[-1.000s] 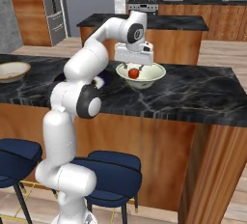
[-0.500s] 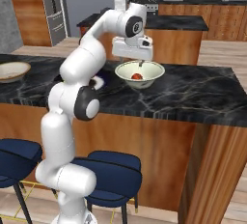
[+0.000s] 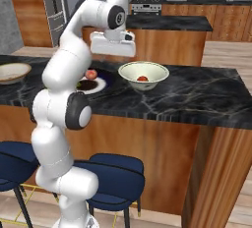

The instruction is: Take the fruits from the plate on the dining counter and place two fruits in each bowl.

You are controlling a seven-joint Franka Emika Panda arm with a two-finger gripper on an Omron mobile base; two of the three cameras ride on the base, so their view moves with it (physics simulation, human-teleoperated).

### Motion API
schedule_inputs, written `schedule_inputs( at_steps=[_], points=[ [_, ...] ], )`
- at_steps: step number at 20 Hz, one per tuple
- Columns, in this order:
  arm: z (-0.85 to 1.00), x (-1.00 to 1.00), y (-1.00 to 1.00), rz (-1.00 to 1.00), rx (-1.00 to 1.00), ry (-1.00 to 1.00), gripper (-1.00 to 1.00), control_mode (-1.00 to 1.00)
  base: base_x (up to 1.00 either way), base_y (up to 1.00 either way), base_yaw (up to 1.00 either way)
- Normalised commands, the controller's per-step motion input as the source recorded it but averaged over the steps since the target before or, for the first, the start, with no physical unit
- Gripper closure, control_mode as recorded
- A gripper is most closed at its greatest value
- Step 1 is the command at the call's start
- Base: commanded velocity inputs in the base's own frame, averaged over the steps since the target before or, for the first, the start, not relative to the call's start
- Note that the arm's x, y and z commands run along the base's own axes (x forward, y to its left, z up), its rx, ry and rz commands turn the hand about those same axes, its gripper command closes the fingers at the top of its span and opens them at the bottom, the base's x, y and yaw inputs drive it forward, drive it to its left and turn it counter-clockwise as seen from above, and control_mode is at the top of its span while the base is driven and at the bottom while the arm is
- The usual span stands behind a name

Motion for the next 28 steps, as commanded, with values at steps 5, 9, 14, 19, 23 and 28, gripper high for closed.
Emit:
schedule_inputs(
  at_steps=[5, 9, 14, 19, 23, 28],
  points=[
    [-0.19, -0.35, 1.0, 0.26, 0.0, 0.0, -1.0, -1.0, 0.0, 0.0, 0.0],
    [0.0, -0.01, 1.0, 0.22, 0.0, 0.0, -1.0, -1.0, 0.0, 0.0, 0.0],
    [-0.03, 0.02, 1.0, 0.16, 0.0, 0.0, -1.0, -1.0, 0.0, 0.0, 0.0],
    [-0.42, 0.39, 0.75, 0.05, -0.08, 0.09, -1.0, -1.0, 0.0, 0.0, 0.0],
    [-0.71, 0.35, 0.08, -0.05, -0.07, 0.04, -1.0, -1.0, 0.0, 0.0, 0.0],
    [-0.41, 0.27, -0.04, -0.12, 0.0, 0.0, -1.0, -1.0, 0.0, 0.0, 0.0]
  ],
)
